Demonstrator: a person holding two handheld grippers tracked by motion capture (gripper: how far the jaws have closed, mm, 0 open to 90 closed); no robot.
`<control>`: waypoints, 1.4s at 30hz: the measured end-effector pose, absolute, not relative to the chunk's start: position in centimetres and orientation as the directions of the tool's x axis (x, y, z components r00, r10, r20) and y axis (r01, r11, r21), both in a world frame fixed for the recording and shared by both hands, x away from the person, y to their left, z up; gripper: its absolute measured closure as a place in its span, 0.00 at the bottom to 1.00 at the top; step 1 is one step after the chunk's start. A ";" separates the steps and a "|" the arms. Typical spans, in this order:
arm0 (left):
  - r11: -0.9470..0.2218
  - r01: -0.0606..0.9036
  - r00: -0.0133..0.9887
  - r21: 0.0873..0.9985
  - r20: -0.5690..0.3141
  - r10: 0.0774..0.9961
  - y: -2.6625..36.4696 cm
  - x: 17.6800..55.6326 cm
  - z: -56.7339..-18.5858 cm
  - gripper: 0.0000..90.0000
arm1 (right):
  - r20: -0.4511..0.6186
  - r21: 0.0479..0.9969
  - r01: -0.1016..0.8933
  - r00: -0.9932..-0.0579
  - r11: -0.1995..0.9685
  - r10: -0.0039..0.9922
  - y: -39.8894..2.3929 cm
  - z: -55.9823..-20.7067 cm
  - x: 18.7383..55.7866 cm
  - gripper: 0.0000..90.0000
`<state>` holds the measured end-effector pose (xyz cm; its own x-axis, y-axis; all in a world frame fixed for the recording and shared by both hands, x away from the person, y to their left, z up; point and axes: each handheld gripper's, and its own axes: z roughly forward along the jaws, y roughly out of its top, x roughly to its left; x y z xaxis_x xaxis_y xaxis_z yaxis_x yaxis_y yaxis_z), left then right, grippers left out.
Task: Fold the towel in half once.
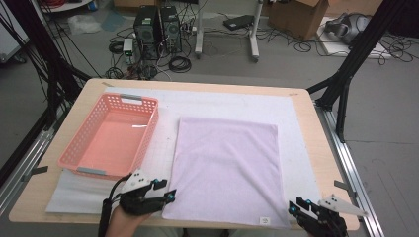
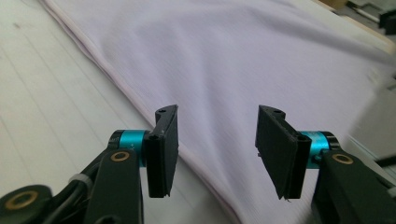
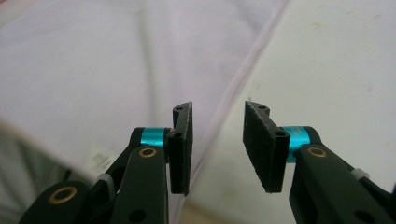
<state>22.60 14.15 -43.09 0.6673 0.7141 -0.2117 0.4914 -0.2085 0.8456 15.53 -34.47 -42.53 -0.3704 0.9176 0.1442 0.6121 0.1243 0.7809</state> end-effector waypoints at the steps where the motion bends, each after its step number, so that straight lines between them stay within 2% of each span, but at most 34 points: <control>1: -0.198 0.499 0.649 0.844 -0.212 0.731 14.0 23.5 -43.2 0.53 | 0.134 0.779 0.615 -0.356 0.124 0.925 -34.4 -42.8 16.3 0.67; 7: -0.164 0.595 0.555 0.786 -0.255 0.792 13.1 27.9 -44.6 0.50 | 0.124 0.776 0.623 -0.301 0.097 0.945 -33.2 -44.2 20.4 0.62; 8: -0.170 0.606 0.552 0.777 -0.256 0.794 13.0 28.3 -44.8 0.50 | 0.132 0.771 0.630 -0.309 0.099 0.942 -32.9 -44.4 21.0 0.64; 10: -0.177 0.604 0.561 0.777 -0.256 0.787 12.7 28.6 -45.2 0.50 | 0.086 0.750 0.645 -0.316 0.148 0.945 -32.0 -44.9 21.9 0.77; 11: -0.187 0.597 0.567 0.780 -0.246 0.786 12.6 28.6 -45.2 0.52 | 0.094 0.750 0.644 -0.327 0.149 0.940 -31.8 -44.9 22.1 0.89; 12: -0.196 0.591 0.567 0.782 -0.230 0.791 12.6 28.5 -45.2 0.53 | 0.101 0.746 0.649 -0.333 0.151 0.937 -31.7 -44.8 22.2 0.92; 13: -0.212 0.584 0.571 0.784 -0.210 0.794 12.5 28.3 -45.2 0.55 | 0.094 0.741 0.652 -0.334 0.158 0.938 -31.6 -44.7 22.2 0.94; 14: -0.240 0.567 0.572 0.788 -0.167 0.803 12.4 28.1 -45.2 0.64 | 0.090 0.735 0.658 -0.338 0.166 0.937 -31.7 -44.6 22.3 0.95; 15: -0.261 0.556 0.583 0.789 -0.147 0.799 12.4 27.9 -45.2 0.79 | 0.079 0.732 0.661 -0.325 0.167 0.942 -31.7 -44.5 22.3 0.96; 16: -0.263 0.563 0.594 0.783 -0.162 0.788 12.4 27.8 -45.1 0.96 | 0.039 0.734 0.654 -0.310 0.183 0.950 -31.8 -44.5 22.2 0.96; 19: -0.264 0.569 0.588 0.779 -0.161 0.793 12.5 27.4 -45.0 0.97 | 0.097 0.752 0.649 -0.284 0.117 0.954 -33.1 -44.8 21.9 0.96; 22: -0.260 0.580 0.595 0.772 -0.184 0.782 13.0 26.8 -44.9 0.97 | 0.080 0.748 0.649 -0.295 0.138 0.952 -33.2 -44.7 21.6 0.96; 26: -0.254 0.594 0.601 0.764 -0.211 0.771 13.2 26.3 -44.5 0.94 | 0.093 0.756 0.639 -0.326 0.146 0.941 -33.5 -44.3 21.6 0.92; 27: -0.246 0.587 0.597 0.771 -0.207 0.775 13.3 26.4 -44.4 0.87 | 0.116 0.769 0.628 -0.327 0.124 0.938 -33.7 -44.2 21.5 0.86; 28: -0.233 0.581 0.595 0.779 -0.212 0.776 13.3 26.6 -44.3 0.74 | 0.126 0.784 0.612 -0.328 0.109 0.936 -34.0 -44.1 21.6 0.77; 30: -0.224 0.556 0.599 0.800 -0.199 0.775 13.2 27.3 -44.0 0.69 | 0.136 0.796 0.598 -0.323 0.091 0.937 -34.4 -43.9 22.1 0.70; 34: -0.183 0.531 0.618 0.827 -0.231 0.751 12.0 29.5 -43.2 0.57 | 0.147 0.804 0.592 -0.284 0.053 0.947 -34.8 -43.1 24.4 0.65; 37: -0.115 0.496 0.610 0.861 -0.250 0.752 11.0 31.6 -43.3 0.52 | 0.150 0.815 0.577 -0.301 0.055 0.942 -34.6 -42.9 26.7 0.65; 42: -0.147 0.462 0.584 0.875 -0.175 0.793 9.8 34.8 -43.7 0.52 | 0.153 0.765 0.636 -0.326 0.097 0.933 -33.4 -44.8 30.7 0.61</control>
